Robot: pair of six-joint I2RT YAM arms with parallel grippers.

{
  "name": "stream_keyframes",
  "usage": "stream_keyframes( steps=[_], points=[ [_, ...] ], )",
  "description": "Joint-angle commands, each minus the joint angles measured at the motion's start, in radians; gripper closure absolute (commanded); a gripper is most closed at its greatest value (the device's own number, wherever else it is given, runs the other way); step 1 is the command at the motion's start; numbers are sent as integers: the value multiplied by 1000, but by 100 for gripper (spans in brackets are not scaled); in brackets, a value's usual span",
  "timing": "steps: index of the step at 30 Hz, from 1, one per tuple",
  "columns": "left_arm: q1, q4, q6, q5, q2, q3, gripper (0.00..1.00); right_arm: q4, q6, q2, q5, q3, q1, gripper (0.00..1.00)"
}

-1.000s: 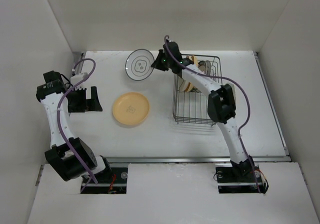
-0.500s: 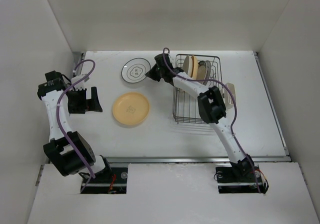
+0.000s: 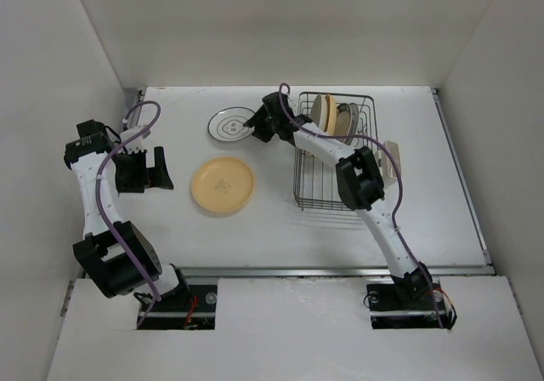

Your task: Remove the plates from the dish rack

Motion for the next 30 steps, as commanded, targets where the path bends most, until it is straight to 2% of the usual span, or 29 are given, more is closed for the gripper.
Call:
stream_keyframes(
  steps=[1,8,10,11,16,17,21,24,25,26,30],
  points=[
    [0,-7,-2,2,-14,-1,1,-46,12,-63,-59,-5,11,46],
    [0,-7,-2,2,-14,48,1,-58,-51,-192,-153,-123,22,39],
    [0,-16,-2,2,-14,60,1,-79,-129,-232,-153,-114,31,37],
    [0,-25,-2,2,-5,72,1,-95,-154,-246,-153,-114,42,28],
    [-9,-57,7,2,4,114,1,-170,-298,-379,-107,-136,51,27],
    [-18,-57,16,2,4,123,1,-170,-377,-407,-107,-149,51,27],
    [-44,-70,16,-41,-9,137,1,-296,-582,-550,49,-160,27,28],
    [-64,-57,16,-64,-54,105,1,-452,-697,-654,275,-140,-50,28],
    [-64,-45,16,-64,-54,105,1,-452,-717,-675,276,-140,-50,28],
    [-64,-45,16,-64,-54,94,1,-512,-732,-694,378,-140,-88,30],
    [-73,-36,-4,-64,-54,85,1,-586,-789,-764,549,-211,-194,36]
  ],
)
